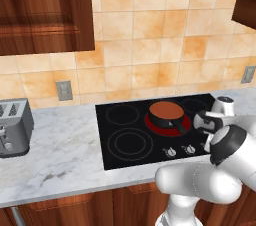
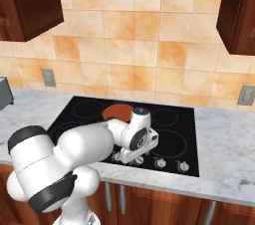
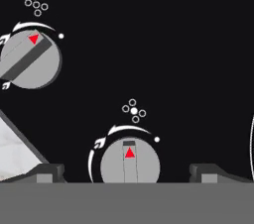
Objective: Wait until the marinara sauce is simmered to a deep red color and then turn off the stove.
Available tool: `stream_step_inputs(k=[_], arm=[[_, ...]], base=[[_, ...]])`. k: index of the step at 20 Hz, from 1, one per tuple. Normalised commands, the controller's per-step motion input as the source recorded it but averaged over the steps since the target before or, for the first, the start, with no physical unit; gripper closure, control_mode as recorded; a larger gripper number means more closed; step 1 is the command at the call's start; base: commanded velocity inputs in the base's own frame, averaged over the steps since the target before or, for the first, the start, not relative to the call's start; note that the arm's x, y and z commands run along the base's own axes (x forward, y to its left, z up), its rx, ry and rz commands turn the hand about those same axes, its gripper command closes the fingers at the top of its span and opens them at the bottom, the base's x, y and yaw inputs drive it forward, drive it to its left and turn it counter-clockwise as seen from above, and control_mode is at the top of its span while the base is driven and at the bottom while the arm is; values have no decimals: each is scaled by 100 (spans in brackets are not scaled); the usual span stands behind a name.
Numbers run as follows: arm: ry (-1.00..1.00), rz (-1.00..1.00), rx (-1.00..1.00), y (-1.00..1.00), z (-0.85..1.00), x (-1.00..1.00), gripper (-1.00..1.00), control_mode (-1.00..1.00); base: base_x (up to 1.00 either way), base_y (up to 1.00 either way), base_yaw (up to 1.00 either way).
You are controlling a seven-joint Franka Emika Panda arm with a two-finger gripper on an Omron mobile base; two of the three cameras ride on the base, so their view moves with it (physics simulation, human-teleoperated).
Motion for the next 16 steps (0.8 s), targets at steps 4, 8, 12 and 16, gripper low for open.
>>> stream_step_inputs(k=[4,8,12,16], arm=[[0,1,0,0,-2,0,-100,-100],[0,1,0,0,-8,0,-100,-100],[1,1,0,0,-13,0,-100,-100],[1,1,0,0,-14,0,-100,-100]], base=[[0,0,0],[0,0,0],[0,0,0],[0,0,0]])
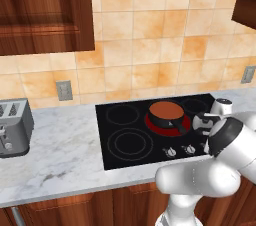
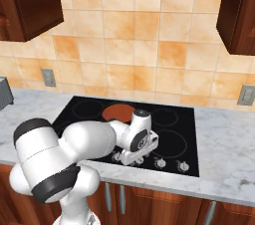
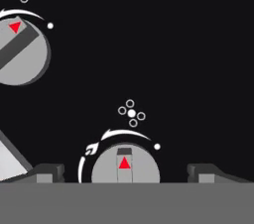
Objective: Wait until the marinara sauce is simmered to a deep red color and then turn off the stove.
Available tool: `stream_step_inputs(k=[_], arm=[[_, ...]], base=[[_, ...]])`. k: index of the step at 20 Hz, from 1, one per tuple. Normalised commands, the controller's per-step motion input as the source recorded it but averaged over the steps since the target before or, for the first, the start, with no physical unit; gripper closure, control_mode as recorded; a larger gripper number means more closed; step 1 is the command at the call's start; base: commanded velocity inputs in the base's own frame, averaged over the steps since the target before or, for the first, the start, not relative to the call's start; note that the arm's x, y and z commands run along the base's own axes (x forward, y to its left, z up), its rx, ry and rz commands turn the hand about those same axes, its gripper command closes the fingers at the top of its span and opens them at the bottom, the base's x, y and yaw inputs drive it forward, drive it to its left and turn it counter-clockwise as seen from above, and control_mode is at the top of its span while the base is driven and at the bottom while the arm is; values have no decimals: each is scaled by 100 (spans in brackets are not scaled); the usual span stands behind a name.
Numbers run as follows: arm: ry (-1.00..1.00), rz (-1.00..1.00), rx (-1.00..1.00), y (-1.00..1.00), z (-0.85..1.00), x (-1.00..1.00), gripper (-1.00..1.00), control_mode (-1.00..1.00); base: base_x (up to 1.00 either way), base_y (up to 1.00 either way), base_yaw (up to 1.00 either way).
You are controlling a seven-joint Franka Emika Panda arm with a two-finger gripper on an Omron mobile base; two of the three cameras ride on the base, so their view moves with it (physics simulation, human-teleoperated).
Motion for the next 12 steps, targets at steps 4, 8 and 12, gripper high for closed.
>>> stream_step_inputs(k=[4,8,12], arm=[[0,0,0,0,-11,0,-100,-100],[0,0,0,0,-4,0,-100,-100],[0,0,0,0,-2,0,-100,-100]], base=[[0,0,0],[0,0,0],[0,0,0]])
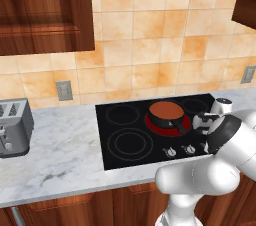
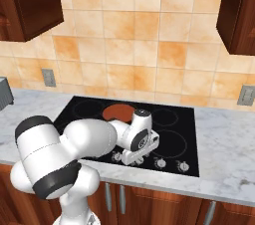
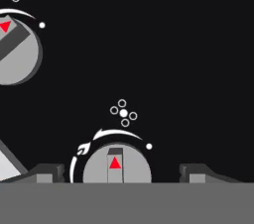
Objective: Wait until the marinara sauce is simmered to a deep red color and then turn off the stove.
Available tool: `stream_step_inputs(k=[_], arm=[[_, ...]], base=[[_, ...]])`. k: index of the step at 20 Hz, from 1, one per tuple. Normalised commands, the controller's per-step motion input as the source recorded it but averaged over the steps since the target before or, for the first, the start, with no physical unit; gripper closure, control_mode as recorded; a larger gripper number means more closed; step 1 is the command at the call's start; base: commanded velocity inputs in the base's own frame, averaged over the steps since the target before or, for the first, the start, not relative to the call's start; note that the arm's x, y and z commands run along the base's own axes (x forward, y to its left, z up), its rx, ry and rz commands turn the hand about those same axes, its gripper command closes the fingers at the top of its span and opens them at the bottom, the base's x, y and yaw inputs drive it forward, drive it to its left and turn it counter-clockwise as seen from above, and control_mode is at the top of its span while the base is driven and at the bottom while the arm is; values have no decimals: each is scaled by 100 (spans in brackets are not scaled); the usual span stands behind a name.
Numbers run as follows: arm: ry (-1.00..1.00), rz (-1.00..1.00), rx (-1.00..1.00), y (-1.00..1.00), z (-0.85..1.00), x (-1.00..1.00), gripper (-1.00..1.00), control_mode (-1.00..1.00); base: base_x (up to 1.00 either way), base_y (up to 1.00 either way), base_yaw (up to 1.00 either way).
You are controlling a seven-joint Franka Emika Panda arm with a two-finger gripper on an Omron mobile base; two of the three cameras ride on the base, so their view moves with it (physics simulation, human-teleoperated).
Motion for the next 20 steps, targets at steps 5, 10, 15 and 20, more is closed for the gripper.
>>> stream_step_inputs(k=[5,10,15,20], arm=[[0,0,0,0,0,0,-100,-100],[0,0,0,0,0,0,-100,-100],[0,0,0,0,0,0,-100,-100],[0,0,0,0,0,0,-100,-100]], base=[[0,0,0],[0,0,0],[0,0,0],[0,0,0]])
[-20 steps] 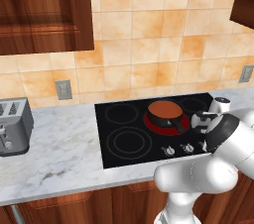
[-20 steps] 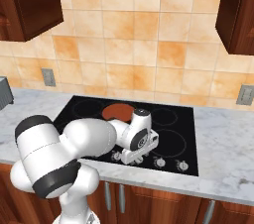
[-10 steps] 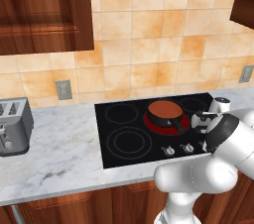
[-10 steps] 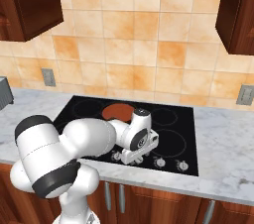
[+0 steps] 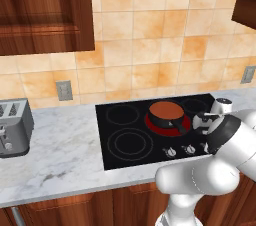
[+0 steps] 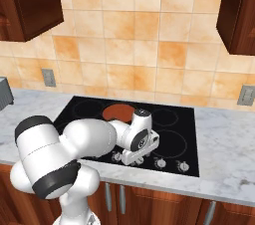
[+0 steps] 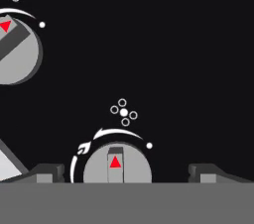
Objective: Wait until the marinara sauce is simmered to a deep red color and then turn off the stove.
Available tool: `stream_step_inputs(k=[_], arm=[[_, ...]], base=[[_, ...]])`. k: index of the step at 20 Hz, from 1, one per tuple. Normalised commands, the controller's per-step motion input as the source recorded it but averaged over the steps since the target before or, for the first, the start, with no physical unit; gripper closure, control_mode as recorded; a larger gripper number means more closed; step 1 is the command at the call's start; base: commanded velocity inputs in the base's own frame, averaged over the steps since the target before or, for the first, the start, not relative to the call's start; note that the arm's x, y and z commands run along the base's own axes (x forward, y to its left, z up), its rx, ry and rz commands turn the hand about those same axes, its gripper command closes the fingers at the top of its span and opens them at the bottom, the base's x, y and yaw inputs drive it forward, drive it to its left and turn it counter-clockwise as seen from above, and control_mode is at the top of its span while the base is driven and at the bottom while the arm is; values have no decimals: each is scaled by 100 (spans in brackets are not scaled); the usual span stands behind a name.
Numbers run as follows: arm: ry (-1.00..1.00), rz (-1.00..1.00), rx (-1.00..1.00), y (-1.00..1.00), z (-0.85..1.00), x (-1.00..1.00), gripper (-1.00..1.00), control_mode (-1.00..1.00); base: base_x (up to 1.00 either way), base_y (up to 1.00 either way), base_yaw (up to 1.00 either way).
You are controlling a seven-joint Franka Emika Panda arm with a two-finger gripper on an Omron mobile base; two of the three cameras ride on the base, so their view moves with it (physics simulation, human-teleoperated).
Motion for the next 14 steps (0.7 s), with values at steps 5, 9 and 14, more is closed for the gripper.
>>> stream_step_inputs(k=[5,9,14], arm=[[0,0,0,0,0,0,-100,-100],[0,0,0,0,0,0,-100,-100],[0,0,0,0,0,0,-100,-100]], base=[[0,0,0],[0,0,0],[0,0,0]])
